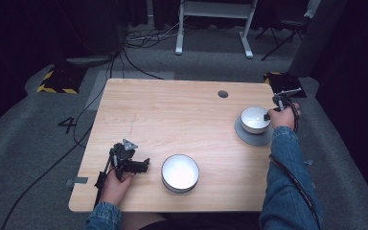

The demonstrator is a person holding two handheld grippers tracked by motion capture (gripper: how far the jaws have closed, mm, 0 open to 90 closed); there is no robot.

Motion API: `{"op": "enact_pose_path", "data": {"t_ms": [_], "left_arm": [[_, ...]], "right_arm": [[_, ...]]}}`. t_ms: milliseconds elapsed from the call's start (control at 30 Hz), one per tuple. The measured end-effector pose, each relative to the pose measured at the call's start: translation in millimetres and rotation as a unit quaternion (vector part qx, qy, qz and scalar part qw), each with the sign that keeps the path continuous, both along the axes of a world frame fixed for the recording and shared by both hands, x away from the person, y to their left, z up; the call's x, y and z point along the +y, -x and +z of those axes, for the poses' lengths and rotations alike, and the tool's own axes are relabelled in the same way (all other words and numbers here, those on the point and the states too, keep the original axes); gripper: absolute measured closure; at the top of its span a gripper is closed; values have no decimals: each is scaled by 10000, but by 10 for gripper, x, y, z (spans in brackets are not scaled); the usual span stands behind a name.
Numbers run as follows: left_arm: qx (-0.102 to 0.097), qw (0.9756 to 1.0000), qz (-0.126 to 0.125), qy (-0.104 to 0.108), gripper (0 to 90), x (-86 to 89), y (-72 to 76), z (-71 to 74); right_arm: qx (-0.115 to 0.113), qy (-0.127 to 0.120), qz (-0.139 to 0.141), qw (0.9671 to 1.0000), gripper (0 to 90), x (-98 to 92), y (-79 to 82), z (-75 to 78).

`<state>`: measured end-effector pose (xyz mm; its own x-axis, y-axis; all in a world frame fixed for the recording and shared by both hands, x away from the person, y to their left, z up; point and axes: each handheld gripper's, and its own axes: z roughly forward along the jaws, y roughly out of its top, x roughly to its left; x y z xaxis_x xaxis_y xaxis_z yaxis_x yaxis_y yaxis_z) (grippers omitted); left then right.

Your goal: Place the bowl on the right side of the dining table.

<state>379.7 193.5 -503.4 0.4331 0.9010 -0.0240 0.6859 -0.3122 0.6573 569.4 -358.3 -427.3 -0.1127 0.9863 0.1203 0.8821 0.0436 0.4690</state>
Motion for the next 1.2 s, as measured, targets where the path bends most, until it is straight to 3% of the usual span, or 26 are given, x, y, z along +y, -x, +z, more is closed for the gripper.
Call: {"op": "enact_pose_path", "data": {"t_ms": [433,633,767,1000,1200], "left_arm": [[9,10000,2,2,23,0,0,0],[2,10000,0,2,23,0,0,0],[4,10000,3,-2,23,0,0,1],[14,10000,-2,2,23,-1,-1,1],[16,10000,-4,6,23,-1,-2,0]], "right_arm": [[-25,-110,-52,9999,812,-123,61,-67],[-93,-186,13,9998,788,-167,89,-27],[-173,-197,56,9996,728,-153,90,11],[-398,105,139,9991,562,-147,116,135],[-601,46,312,9977,505,-131,196,254]]}}
